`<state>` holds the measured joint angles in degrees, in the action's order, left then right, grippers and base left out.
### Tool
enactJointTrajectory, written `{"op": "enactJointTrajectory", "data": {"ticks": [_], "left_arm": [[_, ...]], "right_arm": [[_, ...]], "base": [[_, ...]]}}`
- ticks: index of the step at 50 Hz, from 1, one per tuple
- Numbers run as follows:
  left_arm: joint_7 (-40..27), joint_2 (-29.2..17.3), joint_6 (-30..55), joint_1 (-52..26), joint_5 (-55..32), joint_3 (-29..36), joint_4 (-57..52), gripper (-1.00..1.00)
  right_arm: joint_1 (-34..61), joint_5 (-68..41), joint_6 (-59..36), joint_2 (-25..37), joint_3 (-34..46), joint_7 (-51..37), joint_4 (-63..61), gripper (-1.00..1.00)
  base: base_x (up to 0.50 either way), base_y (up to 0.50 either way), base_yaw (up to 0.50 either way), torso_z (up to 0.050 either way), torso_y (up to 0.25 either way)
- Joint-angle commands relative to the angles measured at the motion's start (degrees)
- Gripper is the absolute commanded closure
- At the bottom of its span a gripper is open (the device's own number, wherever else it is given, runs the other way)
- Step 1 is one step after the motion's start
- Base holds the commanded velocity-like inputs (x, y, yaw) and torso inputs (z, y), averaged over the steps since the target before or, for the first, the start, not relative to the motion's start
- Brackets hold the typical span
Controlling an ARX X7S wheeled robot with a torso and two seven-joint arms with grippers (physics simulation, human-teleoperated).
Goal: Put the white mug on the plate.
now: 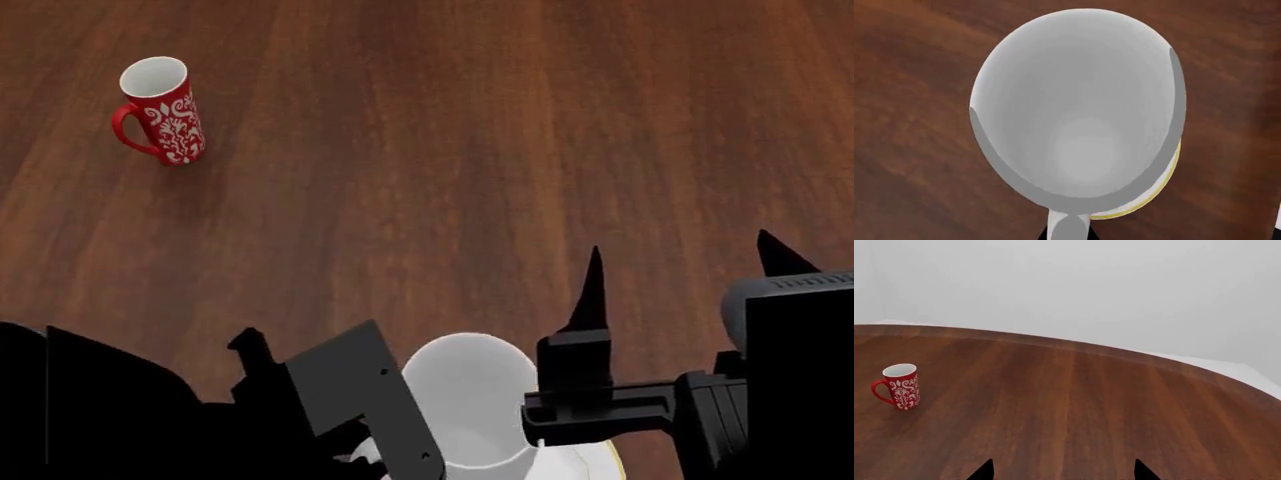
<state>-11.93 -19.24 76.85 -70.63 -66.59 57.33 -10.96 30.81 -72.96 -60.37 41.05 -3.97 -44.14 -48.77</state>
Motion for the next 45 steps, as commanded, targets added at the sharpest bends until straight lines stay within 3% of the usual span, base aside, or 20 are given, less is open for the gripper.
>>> {"op": "enactJointTrajectory", "data": {"ticks": [1, 17, 45], "left_arm": [[4.65, 2.74, -5.35, -0.21, 4.50, 3.35, 4.40, 1.00], [10.21, 6.66, -12.27, 1.30, 11.90, 9.53, 15.46, 1.00], [14.24, 7.43, -16.80, 3.64, 15.59, 14.09, 21.34, 1.00]], "right_arm": [[-1.09, 0.78, 0.89, 0.21, -0.14, 0.75, 0.02, -1.00], [-3.22, 1.86, 2.38, 0.63, -0.82, 1.85, -0.12, -1.00], [-2.34, 1.13, 2.37, 1.03, 0.12, 0.95, -0.14, -1.00]], "base": [[0.00, 0.00, 0.00, 0.000, 0.000], [0.00, 0.00, 0.00, 0.000, 0.000], [0.00, 0.00, 0.00, 0.000, 0.001]]}}
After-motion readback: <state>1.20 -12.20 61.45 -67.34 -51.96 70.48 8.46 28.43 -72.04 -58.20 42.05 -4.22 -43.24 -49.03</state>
